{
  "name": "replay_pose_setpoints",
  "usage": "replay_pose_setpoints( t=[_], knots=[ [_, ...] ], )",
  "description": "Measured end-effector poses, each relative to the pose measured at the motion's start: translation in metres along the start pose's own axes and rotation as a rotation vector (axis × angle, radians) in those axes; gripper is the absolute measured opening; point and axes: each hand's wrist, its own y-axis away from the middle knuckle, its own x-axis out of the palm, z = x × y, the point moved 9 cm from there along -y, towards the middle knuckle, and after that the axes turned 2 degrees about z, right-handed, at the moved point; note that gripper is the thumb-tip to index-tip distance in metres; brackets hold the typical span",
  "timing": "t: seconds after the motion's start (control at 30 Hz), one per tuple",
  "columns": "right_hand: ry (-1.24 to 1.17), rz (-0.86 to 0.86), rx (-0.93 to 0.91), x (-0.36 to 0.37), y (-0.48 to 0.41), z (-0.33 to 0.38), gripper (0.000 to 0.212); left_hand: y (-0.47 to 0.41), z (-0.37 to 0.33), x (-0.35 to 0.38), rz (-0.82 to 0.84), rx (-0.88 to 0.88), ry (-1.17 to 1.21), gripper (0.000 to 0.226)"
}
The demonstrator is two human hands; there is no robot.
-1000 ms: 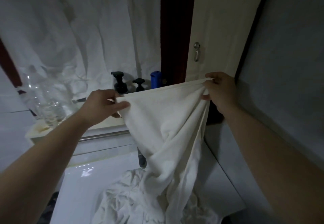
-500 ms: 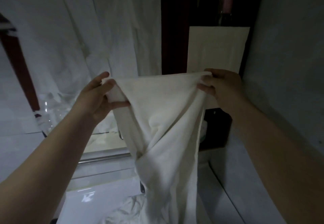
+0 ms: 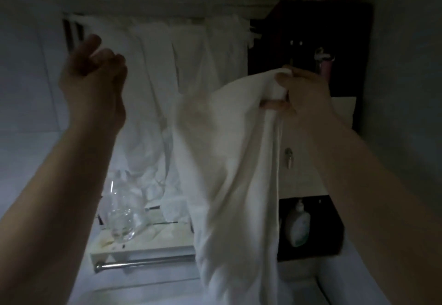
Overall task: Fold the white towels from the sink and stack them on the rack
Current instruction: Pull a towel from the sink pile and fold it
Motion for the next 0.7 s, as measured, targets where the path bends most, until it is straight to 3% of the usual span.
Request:
replay_pose_setpoints(
  t=[0.07,0.17,0.2,0.27,0.3,0.37,0.47,0.53,0.7],
  knots=[
    [-0.026,0.038,0.012,0.019,0.006,-0.006,0.025,0.013,0.023,-0.012,0.073,-0.153,-0.117,0.043],
    [-0.007,0.067,0.044,0.038,0.017,-0.024,0.027,0.073,0.098,-0.035,0.283,-0.553,-0.386,0.041],
    [0.011,0.076,0.049,0.042,0.02,-0.029,0.027,0.098,0.122,-0.042,0.344,-0.694,-0.461,0.047],
    [0.041,0.095,0.064,0.052,0.026,-0.038,0.029,0.134,0.158,-0.062,0.387,-0.877,-0.551,0.079],
    [0.05,0.107,0.07,0.055,0.029,-0.041,0.03,0.145,0.172,-0.07,0.376,-0.928,-0.558,0.086],
    [0.053,0.134,0.078,0.063,0.032,-0.042,0.032,0.163,0.195,-0.083,0.337,-1.046,-0.53,0.079],
    [0.054,0.154,0.075,0.064,0.033,-0.037,0.033,0.201,0.219,-0.082,0.44,-1.301,-0.372,0.07],
    [0.057,0.155,0.065,0.063,0.032,-0.034,0.033,0.207,0.224,-0.077,0.499,-1.292,-0.264,0.058],
    [0.073,0.088,0.062,0.043,0.028,-0.032,0.027,0.159,0.207,-0.08,0.271,-1.091,-0.11,0.048]
  ],
)
